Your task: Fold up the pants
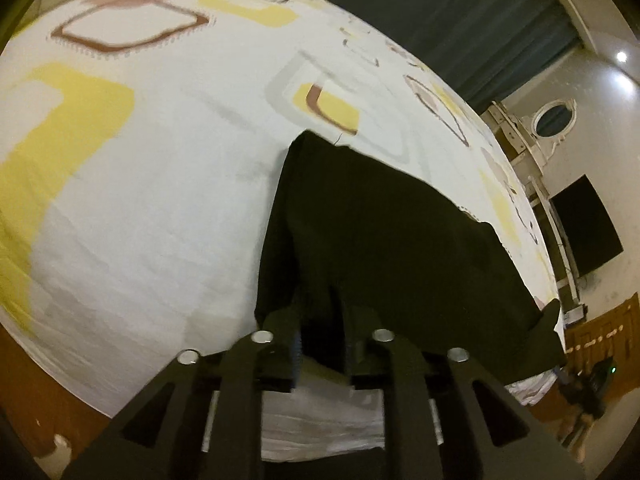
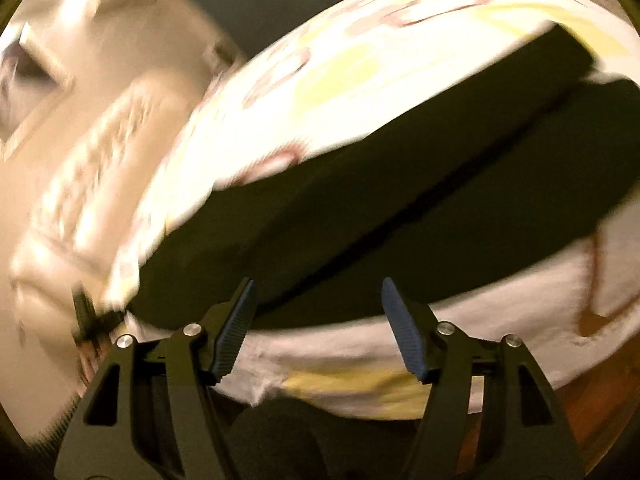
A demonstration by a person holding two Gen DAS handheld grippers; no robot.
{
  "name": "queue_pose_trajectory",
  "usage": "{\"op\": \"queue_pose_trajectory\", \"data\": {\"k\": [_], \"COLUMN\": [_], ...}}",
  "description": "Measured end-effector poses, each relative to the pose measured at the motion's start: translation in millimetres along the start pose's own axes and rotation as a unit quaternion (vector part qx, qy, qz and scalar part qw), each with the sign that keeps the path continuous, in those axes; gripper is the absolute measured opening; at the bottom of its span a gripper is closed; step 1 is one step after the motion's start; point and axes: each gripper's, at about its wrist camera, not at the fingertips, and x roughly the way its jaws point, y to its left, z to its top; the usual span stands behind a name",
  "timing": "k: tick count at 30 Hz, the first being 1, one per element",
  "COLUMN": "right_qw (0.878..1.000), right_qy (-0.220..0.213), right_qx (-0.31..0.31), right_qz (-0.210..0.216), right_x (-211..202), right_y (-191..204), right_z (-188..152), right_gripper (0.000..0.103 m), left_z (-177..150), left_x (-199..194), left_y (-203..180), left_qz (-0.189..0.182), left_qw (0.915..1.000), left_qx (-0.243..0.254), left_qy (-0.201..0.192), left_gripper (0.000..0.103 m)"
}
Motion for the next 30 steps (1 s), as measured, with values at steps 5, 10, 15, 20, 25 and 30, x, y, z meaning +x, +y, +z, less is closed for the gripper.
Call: {"op": "queue_pose_trajectory", "data": {"k": [5,10,15,20,25,30], "right_qw": [0.972,0.932,0.913,0.904,0.934,0.957], "right_qy": [-0.105,-0.127,-0.151,-0.169,-0.168,-0.187], "right_qx": [0.209,0.339,0.372,0.392,0.315,0.209], "right_qz": [-0.011,0.018,0.071,0.032,-0.029,-0.076], "right_x": [-73.6,-85.0,-63.5,-46.8,-50.8,-71.4], "right_y": [-118.0,-197.8,-219.7,-234.9,-225.1,-213.5], "right_z": [25.1,22.5,39.6,59.3,98.5,117.8], "right_gripper": [0.065,0.065,0.065,0.062,0.013,0.005], "left_z": [-0.3,5.3,5.6,-0.2,-7.1,-13.5], "left_x": [-25.6,-28.1,-16.3,-0.2,14.0,25.1], "left_y": [-7.1,-24.1,-49.5,-69.9,-78.7,-79.9], "left_qz": [0.017,0.025,0.044,0.042,0.054,0.065], "left_qw": [0.9993,0.9986,0.9973,0.9978,0.9969,0.9968], "left_qx": [0.009,0.011,0.033,0.036,0.053,0.047], "left_qy": [-0.034,-0.045,-0.049,-0.037,-0.019,-0.008], "left_gripper": [0.053,0.061,0.072,0.075,0.075,0.075]}}
